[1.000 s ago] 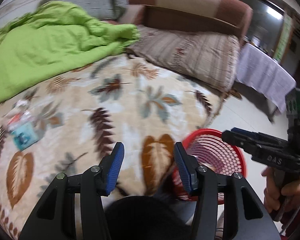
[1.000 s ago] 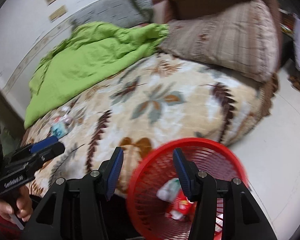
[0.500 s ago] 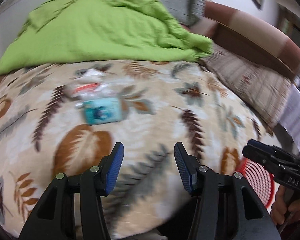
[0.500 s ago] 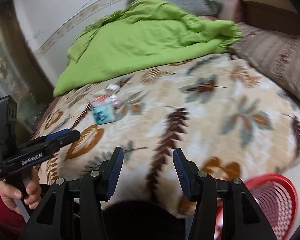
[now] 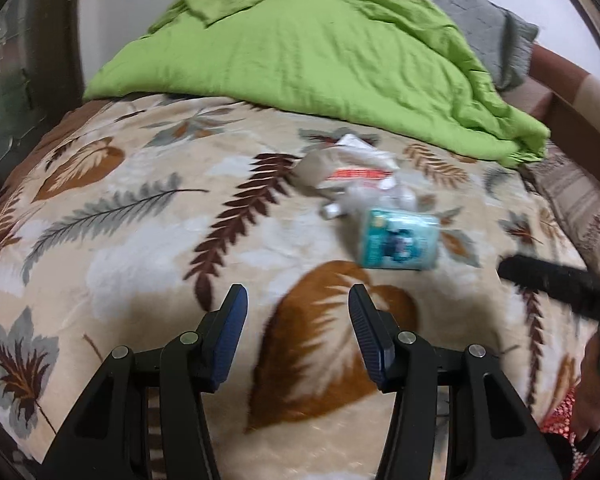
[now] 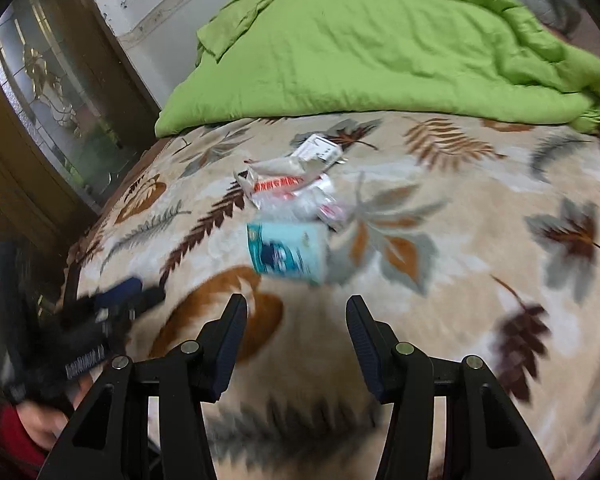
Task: Collect trash
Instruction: 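Move both open tools back over the remaining trash on the bed, then grasp the purple crumpled ball with the right tool while the left tool approaches the teal packet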
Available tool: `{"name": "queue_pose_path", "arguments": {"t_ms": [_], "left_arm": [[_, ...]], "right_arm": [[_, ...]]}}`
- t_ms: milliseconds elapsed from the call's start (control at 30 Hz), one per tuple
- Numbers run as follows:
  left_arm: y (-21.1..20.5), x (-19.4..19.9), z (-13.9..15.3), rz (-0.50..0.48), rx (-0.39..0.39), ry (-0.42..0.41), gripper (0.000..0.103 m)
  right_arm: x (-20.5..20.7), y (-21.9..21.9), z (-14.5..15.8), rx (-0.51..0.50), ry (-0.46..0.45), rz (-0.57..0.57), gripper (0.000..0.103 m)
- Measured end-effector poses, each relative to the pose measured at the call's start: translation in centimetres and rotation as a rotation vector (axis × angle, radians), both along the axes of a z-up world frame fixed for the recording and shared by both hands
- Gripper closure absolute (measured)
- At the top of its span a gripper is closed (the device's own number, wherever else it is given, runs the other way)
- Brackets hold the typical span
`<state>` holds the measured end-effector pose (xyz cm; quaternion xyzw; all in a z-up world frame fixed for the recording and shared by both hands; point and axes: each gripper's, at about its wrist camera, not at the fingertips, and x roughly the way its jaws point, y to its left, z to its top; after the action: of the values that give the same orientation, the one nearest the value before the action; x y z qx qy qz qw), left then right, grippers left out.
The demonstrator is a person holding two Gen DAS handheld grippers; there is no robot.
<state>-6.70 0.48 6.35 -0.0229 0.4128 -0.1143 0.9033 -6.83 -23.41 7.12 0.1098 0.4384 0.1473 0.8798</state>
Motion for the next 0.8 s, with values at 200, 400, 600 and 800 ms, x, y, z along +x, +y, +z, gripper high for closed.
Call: {"name": "queue_pose_path", "arguments": {"t_ms": [200,400,600,800], "left_arm": [[1.1,0.9,-0.5,0.045,-0.028,0.008,0.052],[2.0,1.6,-1.0,0.072,-0.062,0.041,0.052],[2.7,1.8,-1.2,0.104,-0.093,0.053,0.052],[3.1,1.7,-1.0,0.117,-0.094,0.042,0.052]], "right_arm": [[6.8,0.8,-1.8,0.034,0.026,0.016,0.047],[9.2,1.4,-3.6,0.123,0.091,0.049,0.047],[6.0,4.3,-3.8,0.136,0.094,0.181,0.047],[5.8,6.9,-4.1,-0.002,0.068,0.211,0.047]]}}
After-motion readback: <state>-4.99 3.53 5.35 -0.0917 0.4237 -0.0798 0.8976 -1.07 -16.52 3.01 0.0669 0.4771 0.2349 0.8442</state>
